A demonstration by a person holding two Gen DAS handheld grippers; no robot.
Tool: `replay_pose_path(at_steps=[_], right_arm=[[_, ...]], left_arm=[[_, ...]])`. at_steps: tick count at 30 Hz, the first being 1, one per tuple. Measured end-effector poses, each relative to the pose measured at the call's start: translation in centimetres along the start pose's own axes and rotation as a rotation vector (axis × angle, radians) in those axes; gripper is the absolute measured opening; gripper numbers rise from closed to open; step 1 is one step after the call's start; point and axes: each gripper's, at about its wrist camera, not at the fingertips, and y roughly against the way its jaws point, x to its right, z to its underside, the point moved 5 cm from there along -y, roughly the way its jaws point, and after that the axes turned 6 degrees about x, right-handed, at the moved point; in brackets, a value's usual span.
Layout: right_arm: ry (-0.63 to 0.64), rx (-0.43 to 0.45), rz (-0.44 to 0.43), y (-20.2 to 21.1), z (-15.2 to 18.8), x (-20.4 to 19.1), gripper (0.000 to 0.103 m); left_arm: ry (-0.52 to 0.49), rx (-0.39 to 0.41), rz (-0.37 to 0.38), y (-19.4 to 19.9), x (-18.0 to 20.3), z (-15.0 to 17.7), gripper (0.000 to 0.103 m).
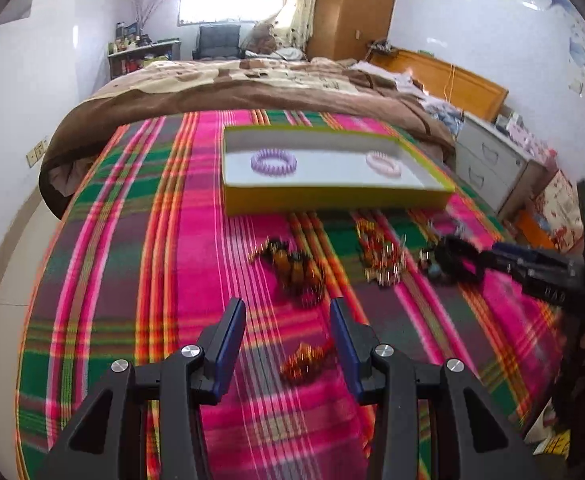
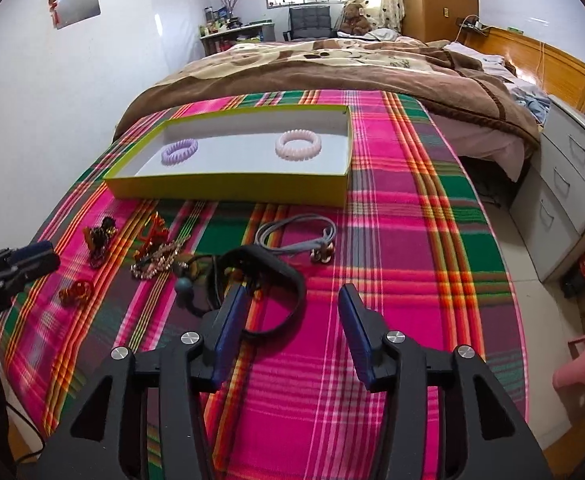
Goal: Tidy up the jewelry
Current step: 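Withdraw both tools from the box toward the remaining jewelry, then grasp the red beaded tassel with the left tool while the right tool grasps the black wristband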
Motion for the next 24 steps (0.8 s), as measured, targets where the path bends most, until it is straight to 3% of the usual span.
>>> replay_pose_path(at_steps=[5,14,15,18,24], right_arm=[[0.005,-0.014,0.004,-0.5,0.4,-0.2,0.049],[0.002,-0.026,0.023,-1.2,0.2,-0.2,0.049],[-0.004,-0.027,0.019,-1.3,0.2,-0.2,0.047],[-0.013,-0.036,0.017,-1.5,0.3,-0.1,0.026],[-0.021,-0.034,0.015,-1.4,0.2,-0.2,0.018]], left_arm=[[-0.073,-0.035,-0.007,-0.4,1.2,1.6,0.043],[-0.106,-0.061,-0.02,-1.2,1.8,2.7,0.043],[-0.102,-0.062,-0.018,-1.2,1.7,2.7,0.043],[-0.092,-0.066,-0.017,-1.1,1.6,2.7,0.043],[-0.088,-0.069,-0.036,-1.1,1.2,2.5,0.025]])
